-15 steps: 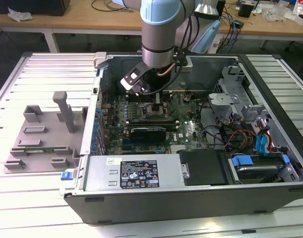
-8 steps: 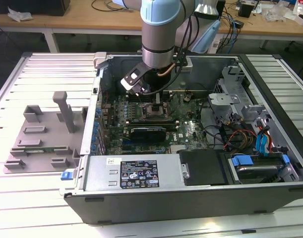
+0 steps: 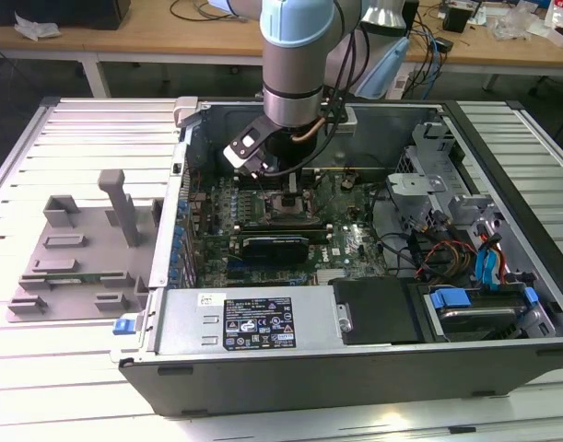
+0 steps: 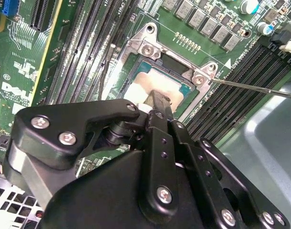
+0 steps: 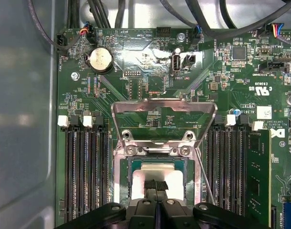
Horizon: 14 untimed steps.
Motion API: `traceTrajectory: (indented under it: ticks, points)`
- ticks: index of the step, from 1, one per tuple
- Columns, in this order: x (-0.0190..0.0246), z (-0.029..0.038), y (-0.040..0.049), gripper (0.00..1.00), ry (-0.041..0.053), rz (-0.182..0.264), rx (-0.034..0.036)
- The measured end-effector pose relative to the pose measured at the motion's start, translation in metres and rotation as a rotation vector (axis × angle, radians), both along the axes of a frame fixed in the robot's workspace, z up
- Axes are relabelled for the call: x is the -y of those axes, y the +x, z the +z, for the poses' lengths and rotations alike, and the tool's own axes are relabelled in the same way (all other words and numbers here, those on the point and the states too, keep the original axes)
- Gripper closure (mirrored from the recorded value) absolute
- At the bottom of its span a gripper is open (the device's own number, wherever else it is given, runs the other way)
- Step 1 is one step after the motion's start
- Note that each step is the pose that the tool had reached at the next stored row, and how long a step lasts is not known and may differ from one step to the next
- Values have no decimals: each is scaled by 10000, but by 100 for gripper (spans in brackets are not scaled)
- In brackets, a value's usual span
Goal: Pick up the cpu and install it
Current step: 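Place the cpu into insertion slot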
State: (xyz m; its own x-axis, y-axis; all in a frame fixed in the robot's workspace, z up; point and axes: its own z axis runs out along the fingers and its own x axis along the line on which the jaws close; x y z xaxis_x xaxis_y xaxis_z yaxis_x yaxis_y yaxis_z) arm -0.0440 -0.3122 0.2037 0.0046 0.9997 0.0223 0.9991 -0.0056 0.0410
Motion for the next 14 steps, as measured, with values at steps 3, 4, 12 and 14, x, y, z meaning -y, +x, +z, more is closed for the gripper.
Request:
traceTrajectory:
  ticks: [3,4,12,14]
  points:
    - [0,74,0,89,-1,0,0]
    - [0,97,0,89,-3,0,-1]
    - [1,387,0,89,-3,0,-2]
    - [1,395,0,89,-2,1,-1]
